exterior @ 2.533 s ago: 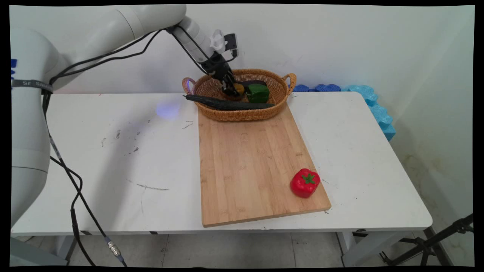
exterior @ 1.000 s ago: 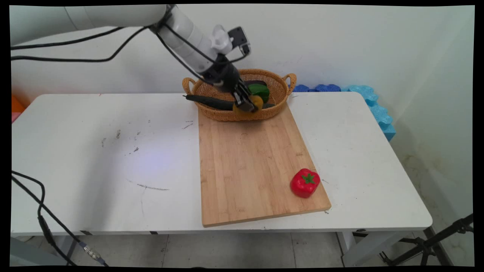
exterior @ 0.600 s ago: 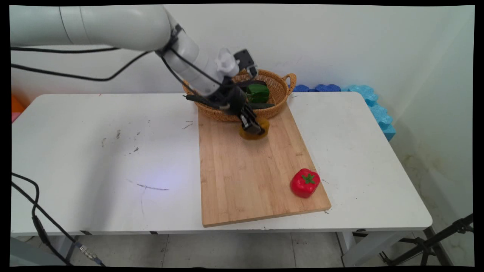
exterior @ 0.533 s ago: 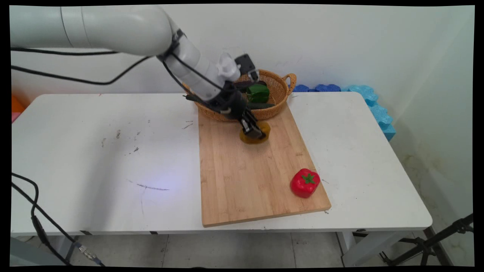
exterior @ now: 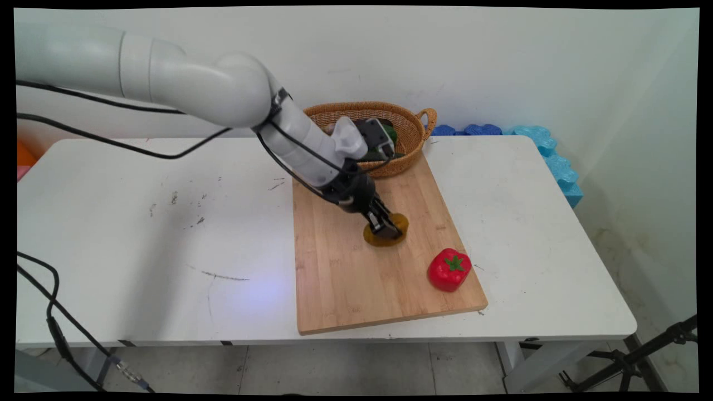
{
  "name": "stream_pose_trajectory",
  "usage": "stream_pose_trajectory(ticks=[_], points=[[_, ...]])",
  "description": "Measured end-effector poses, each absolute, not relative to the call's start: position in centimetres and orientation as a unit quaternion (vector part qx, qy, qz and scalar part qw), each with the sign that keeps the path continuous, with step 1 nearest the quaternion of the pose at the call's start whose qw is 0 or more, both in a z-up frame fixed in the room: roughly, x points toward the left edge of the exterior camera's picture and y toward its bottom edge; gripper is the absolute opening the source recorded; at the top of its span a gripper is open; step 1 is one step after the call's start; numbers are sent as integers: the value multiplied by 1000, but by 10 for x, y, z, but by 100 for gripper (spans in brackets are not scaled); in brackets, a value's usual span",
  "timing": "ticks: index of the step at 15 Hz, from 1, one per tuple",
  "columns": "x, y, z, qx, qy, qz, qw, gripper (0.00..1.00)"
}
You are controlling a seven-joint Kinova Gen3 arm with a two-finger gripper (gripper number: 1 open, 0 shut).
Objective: Place the picked object on the cutting board
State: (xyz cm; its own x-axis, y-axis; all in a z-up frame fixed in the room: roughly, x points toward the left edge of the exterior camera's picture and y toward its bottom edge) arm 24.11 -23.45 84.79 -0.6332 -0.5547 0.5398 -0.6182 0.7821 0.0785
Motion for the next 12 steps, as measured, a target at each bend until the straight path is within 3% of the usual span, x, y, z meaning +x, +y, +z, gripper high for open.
stream_pose_trajectory(ticks=[7, 8, 12], points=[[229, -229, 818, 335, -900, 44, 276, 0], [228, -229, 815, 337, -899, 43, 276, 100], [225, -227, 808, 337, -899, 40, 276, 100]])
